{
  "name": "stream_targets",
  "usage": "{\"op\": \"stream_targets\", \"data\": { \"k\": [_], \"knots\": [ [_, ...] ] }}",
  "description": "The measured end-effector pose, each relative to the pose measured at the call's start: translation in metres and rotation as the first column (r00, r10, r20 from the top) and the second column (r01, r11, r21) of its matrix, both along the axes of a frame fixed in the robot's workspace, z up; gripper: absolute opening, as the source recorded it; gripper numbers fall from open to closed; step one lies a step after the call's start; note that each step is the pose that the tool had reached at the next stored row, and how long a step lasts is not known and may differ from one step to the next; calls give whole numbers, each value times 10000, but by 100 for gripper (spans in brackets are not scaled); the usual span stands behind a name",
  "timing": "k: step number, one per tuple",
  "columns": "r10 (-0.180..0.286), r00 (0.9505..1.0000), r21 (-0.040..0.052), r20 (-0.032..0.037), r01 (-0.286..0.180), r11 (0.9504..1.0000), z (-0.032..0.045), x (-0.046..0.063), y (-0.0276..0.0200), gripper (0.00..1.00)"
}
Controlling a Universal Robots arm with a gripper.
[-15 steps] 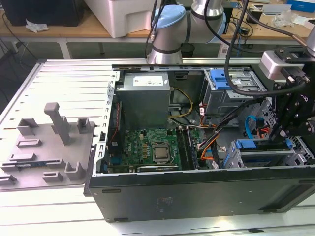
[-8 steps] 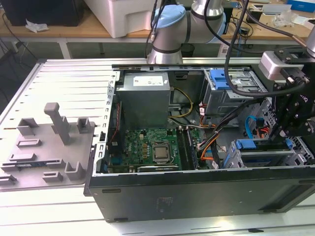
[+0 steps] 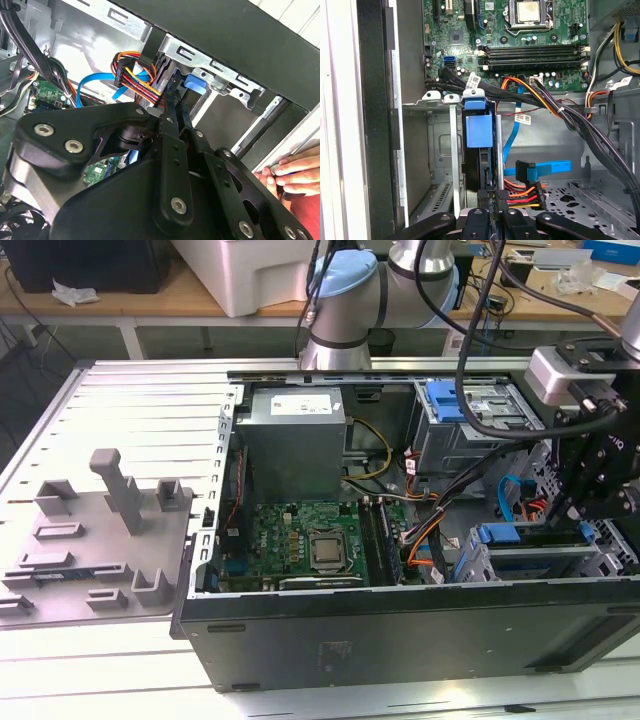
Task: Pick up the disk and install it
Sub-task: 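Insert the first disk wire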
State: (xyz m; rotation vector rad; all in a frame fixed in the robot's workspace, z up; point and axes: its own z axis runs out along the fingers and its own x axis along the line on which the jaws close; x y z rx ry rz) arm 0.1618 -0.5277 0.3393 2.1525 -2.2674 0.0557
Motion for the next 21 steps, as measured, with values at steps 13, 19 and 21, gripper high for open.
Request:
{"op": "stream_targets", "data": {
  "k": [13, 19, 21],
  "knots": [
    [11, 10000, 0, 1, -11, 10000, -39, 0, 0, 17],
    [11, 10000, 0, 0, -11, 10000, -40, 0, 0, 17],
    [12, 10000, 0, 0, -12, 10000, -40, 0, 0, 17]
  ]
}}
